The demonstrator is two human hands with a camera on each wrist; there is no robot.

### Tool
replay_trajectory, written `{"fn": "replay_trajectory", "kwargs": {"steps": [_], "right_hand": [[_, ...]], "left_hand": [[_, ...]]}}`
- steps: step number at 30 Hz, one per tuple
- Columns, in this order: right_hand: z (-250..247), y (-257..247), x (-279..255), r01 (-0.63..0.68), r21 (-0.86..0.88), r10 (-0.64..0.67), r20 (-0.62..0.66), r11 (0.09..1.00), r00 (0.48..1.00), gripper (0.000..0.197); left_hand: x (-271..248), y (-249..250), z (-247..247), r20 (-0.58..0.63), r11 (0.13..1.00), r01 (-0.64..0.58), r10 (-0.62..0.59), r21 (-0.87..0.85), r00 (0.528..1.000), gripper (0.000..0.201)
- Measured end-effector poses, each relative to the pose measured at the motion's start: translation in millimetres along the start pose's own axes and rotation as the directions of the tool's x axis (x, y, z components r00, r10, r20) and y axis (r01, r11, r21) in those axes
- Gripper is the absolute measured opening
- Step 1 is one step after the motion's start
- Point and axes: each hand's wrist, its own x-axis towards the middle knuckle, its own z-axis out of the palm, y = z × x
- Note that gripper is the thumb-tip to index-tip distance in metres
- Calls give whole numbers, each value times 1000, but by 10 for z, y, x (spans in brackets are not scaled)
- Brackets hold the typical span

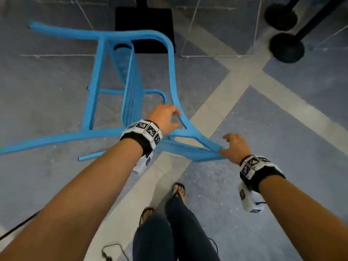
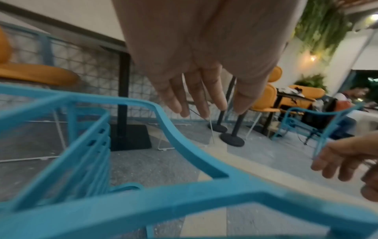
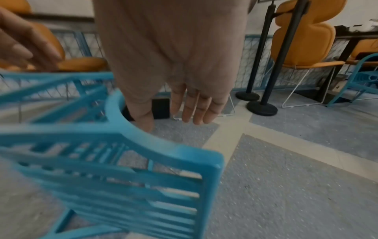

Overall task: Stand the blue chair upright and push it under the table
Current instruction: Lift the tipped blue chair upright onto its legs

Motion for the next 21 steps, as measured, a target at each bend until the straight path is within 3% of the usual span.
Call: {"fn": "replay_trajectory", "kwargs": {"steps": [5,7,10,15,19,21], "right_hand": [[358,356,278,-25,-52,29,62,998,998,42],[492,455,321,5,-45,-4,20,999,1000,32],[532,494,395,29,-90,-33,-46,996,998,22],[439,454,394,70,-100,-74,-32,992,997,14],[156,219,264,160,-110,-163,-22,981,986,14],[-94,31,160,219,-116,-224,-29,969,974,13]], "left_hand": [[344,-155,610,138,988,-111,95,108,986,43],[428,-218,816,190,977,-169,143,128,971,48],[476,-265,978,175,965,-191,159,182,972,51],[543,-159,900,225,932,-255,199,257,954,48],[551,179,639,356,826,-374,228,422,906,42],[515,459,473,386,794,-372,190,481,903,48]]}}
